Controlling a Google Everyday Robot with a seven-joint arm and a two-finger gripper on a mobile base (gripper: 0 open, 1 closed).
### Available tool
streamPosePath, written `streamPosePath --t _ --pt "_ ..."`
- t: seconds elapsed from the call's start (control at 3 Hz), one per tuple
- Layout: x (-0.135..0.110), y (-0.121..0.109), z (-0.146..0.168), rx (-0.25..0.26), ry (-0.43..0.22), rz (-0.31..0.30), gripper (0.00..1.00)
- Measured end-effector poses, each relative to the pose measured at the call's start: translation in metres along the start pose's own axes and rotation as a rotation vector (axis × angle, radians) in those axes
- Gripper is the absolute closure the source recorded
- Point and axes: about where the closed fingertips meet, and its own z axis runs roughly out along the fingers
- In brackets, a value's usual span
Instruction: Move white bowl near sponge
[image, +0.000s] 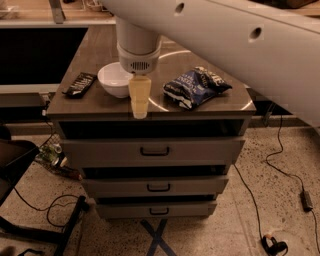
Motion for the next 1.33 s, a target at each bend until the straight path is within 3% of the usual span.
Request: streamPosePath --t 1.33 --pt "-0.055 0.020 0.060 -0.116 -0.018 -0.090 0.00"
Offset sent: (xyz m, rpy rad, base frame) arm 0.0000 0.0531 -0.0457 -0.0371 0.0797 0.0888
